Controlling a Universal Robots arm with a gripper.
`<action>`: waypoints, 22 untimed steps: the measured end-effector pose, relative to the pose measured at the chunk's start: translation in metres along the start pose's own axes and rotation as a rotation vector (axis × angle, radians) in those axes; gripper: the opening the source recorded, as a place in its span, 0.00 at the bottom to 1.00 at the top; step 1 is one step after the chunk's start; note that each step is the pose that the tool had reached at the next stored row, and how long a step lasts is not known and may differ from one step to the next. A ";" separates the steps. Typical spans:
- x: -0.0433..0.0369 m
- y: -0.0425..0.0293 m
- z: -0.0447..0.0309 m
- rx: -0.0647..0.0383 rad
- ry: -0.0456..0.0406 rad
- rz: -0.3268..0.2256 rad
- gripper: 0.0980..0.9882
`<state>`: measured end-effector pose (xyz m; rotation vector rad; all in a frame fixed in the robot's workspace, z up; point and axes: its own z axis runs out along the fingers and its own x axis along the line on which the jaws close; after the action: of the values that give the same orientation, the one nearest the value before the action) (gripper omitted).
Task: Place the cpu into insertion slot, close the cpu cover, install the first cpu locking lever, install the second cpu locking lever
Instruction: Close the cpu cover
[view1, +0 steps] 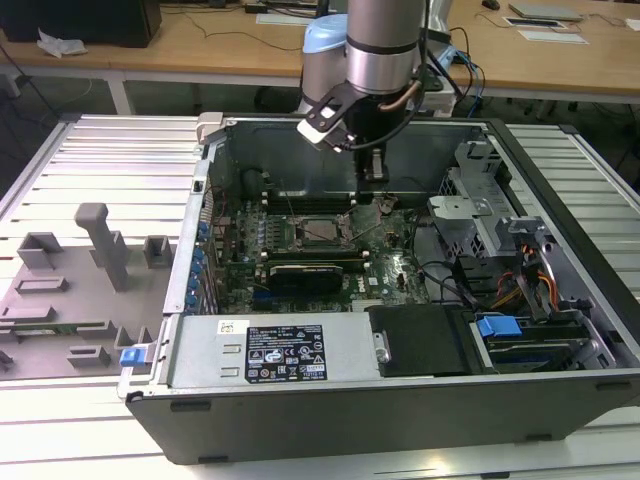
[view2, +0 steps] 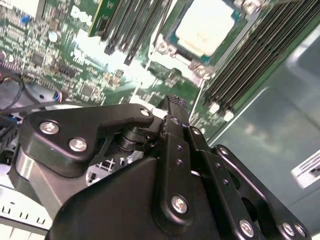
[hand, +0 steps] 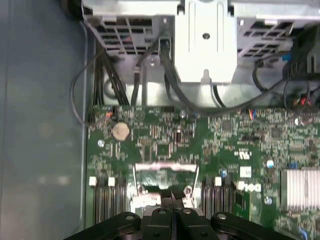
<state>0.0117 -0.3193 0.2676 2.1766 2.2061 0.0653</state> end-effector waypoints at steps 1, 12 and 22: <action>0.0000 0.0028 0.0002 0.000 0.0000 0.000 0.01; -0.0006 0.0402 0.0082 0.017 -0.0021 0.002 0.01; -0.0007 0.0479 0.0209 0.025 -0.0020 0.002 0.01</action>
<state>0.0609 -0.3193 0.2495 2.1911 2.2152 0.0358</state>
